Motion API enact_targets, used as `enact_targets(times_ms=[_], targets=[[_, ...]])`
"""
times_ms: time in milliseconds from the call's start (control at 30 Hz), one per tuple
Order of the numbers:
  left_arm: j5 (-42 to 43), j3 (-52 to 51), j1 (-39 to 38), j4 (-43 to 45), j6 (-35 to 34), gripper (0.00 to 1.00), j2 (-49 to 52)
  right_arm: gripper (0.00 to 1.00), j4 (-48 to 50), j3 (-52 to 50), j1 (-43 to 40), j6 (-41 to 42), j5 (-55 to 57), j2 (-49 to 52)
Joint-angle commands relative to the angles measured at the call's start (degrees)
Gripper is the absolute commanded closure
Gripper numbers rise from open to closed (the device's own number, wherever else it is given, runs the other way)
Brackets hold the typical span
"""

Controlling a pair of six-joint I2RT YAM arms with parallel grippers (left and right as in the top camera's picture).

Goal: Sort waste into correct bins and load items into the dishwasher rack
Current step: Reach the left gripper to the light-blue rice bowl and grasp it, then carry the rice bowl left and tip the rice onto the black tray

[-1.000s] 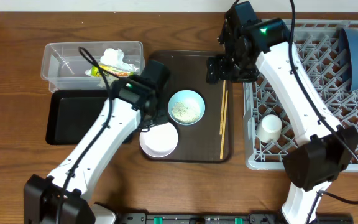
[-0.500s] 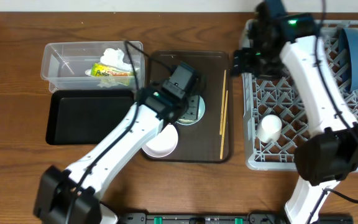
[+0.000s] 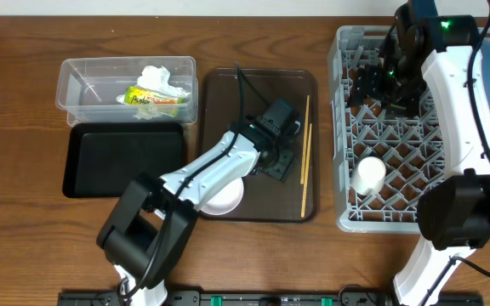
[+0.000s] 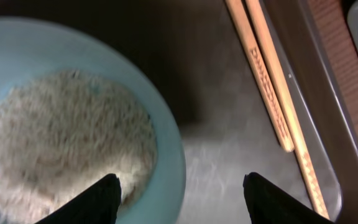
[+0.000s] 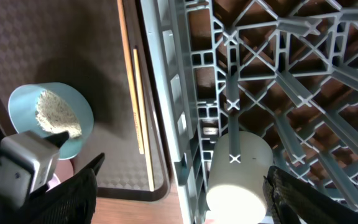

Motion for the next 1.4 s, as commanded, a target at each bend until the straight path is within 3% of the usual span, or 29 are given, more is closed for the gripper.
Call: enact_targets(times_ms=[0,200,367,767,1367], targets=[[0.4,1.9,-1.0,1.3,3.0,0.34,1.5,0.16,0.0,-0.1,-0.2,-2.3,-0.4,0.1],[-5.9,1.9,-3.7,2.1,3.6,0.36,4.3,0.16,-0.4,-0.1,-0.2,-2.5,-0.4,0.1],[-9.6,1.9,-3.8,3.3,1.7,0.45,4.4,0.15,-0.2,-0.1,-0.2,-3.2,-0.4,0.1],[-9.8,1.8,-3.8,5.1,1.0,0.57,4.4,0.14,-0.3,-0.1,0.2,-5.1,-0.4,0.1],[-12.5,1.7,-3.8,5.1,1.0,0.91,4.4,0.14,-0.7,-0.1,0.2,-5.7,-0.4,0.1]])
